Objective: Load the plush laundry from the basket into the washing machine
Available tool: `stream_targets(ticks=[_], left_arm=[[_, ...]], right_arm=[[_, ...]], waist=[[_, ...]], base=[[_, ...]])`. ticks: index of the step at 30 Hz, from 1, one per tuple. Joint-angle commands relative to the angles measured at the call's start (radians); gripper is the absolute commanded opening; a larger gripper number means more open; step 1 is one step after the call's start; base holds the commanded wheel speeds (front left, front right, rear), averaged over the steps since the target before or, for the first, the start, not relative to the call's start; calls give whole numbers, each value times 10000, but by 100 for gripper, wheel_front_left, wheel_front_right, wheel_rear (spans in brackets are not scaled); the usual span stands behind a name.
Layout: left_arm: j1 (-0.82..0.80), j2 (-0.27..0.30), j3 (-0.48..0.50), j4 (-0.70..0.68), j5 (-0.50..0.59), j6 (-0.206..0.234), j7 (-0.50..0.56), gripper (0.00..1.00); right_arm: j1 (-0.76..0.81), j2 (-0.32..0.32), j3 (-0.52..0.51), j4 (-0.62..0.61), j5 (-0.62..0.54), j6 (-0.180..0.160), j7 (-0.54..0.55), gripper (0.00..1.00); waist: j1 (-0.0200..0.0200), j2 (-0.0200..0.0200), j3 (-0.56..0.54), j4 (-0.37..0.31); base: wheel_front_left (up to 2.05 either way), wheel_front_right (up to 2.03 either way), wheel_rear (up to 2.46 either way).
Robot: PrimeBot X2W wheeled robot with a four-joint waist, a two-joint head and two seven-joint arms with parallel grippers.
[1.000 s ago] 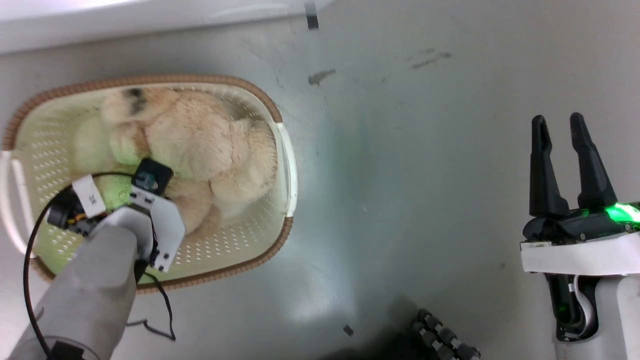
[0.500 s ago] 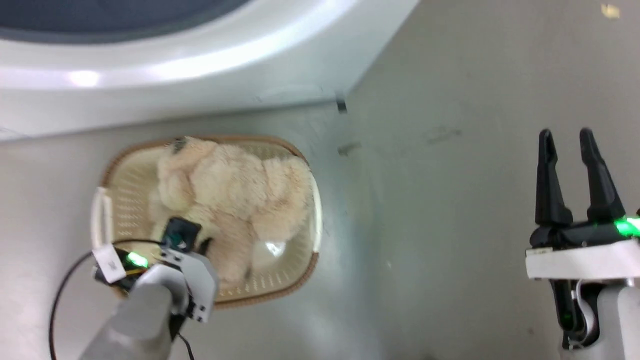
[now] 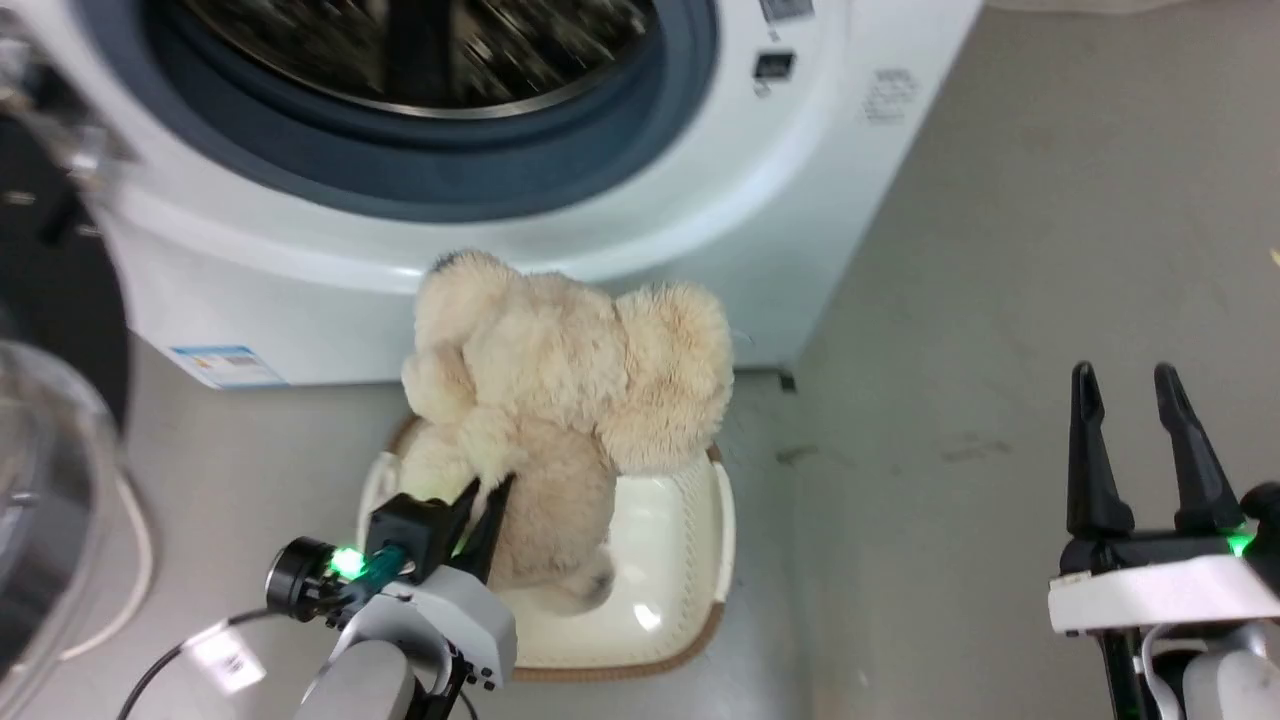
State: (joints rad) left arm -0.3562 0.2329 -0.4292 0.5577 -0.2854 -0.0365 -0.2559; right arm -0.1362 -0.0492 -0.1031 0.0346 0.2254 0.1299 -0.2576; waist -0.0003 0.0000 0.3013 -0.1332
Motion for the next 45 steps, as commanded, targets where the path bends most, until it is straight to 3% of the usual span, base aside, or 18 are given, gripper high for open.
stream_targets(ticks=[1,9,15,23,34,39,45], left_arm=[[275,-84,300,-584,65,89,-57,0],[1370,-370,1791,-3501,701,189,-58,0],[776,-89,2173,-4205,1270,-88,-58,0],[-1927,640,2345,-3616,1343,-507,439,0],[-6927,2222,2158,-2660,1651,-860,2896,0],[-9097,3145,1366,-1388,2120,-927,3402,0],[-11267,3661,569,361,1951,-938,3722,0]], right_arm=[[143,-10,-41,39,-56,8,-42,100],[393,-10,39,-39,-18,8,-42,100],[175,-10,236,-177,69,8,-42,100],[-566,-10,466,-341,508,8,-42,100],[-1613,-10,915,-667,1655,8,-42,100],[-1858,-10,1162,-821,2171,8,-42,100],[-1949,-10,1478,-918,2562,8,-42,100]], waist=[[3,0,-635,502],[3,0,-802,592],[3,0,-103,317],[3,0,1653,-469],[3,0,4014,-1839],[3,0,4739,-2357],[3,0,5310,-2778]], base=[[0,0,0],[0,0,0],[0,0,0],[0,0,0],[0,0,0],[0,0,0],[0,0,0]])
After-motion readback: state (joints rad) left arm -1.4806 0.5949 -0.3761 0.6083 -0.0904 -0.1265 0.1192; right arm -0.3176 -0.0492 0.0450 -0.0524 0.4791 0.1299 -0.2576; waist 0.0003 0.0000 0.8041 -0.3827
